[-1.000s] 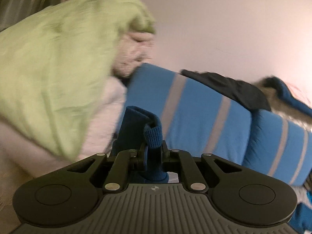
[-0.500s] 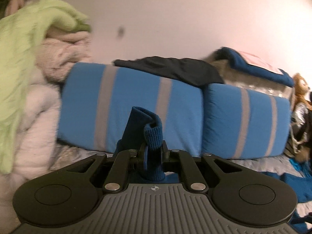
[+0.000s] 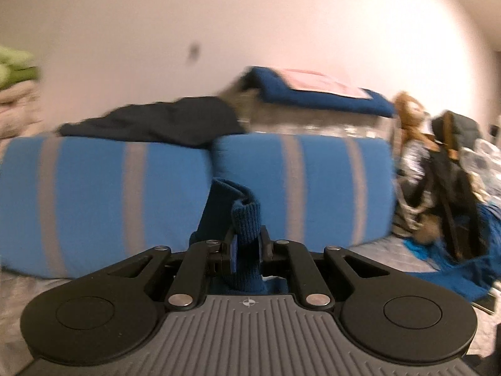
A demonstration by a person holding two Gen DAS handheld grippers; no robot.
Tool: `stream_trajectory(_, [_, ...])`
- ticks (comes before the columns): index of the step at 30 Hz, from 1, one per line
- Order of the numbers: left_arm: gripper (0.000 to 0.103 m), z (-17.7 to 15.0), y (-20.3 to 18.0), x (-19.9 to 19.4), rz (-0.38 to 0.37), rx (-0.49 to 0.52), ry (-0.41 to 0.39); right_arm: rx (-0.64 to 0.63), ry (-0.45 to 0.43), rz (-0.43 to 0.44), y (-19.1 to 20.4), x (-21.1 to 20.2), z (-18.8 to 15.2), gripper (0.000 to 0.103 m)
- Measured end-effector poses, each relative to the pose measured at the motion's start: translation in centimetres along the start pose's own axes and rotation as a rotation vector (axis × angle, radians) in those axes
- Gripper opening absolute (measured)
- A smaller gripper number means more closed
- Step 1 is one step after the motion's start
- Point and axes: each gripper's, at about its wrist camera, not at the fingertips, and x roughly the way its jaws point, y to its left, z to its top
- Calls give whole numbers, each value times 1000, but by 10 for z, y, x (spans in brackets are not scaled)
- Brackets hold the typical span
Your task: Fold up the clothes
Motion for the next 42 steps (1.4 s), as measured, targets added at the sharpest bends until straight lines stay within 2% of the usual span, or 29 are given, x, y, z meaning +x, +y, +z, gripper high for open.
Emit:
stream_trajectory(3, [37, -5, -28, 13, -70, 16, 29, 5, 1, 2, -1, 0, 1, 103])
stream_trajectory(4, [41, -7, -35, 16, -92, 18, 38, 6, 2, 3, -1, 0, 1, 103])
stream_trajectory(9, [45, -20, -37, 10, -138, 10, 69, 19, -9, 10, -4, -2, 1, 103])
stream_trajectory(14, [56, -38, -9, -15, -95, 4, 74, 32, -11, 20, -7, -2, 1, 103])
stream_trajectory(21, [57, -88, 36, -57, 14, -33, 135, 21, -19, 97, -8, -7, 2, 103])
stream_trajectory(26, [57, -132, 68, -71, 85, -80, 227, -122, -3, 140, 12, -9, 5, 101])
stream_trajectory(31, [57, -162, 95, -75, 141, -135, 281, -354, 11, 106, 32, -7, 15, 95])
stream_trajectory(36, [57, -179, 107, -70, 174, -138, 318, -541, 61, 81, 34, 15, 31, 77])
stream_trajectory(42, [57, -192, 113, -69, 171, -183, 321, -639, 122, 94, 30, 54, 48, 68])
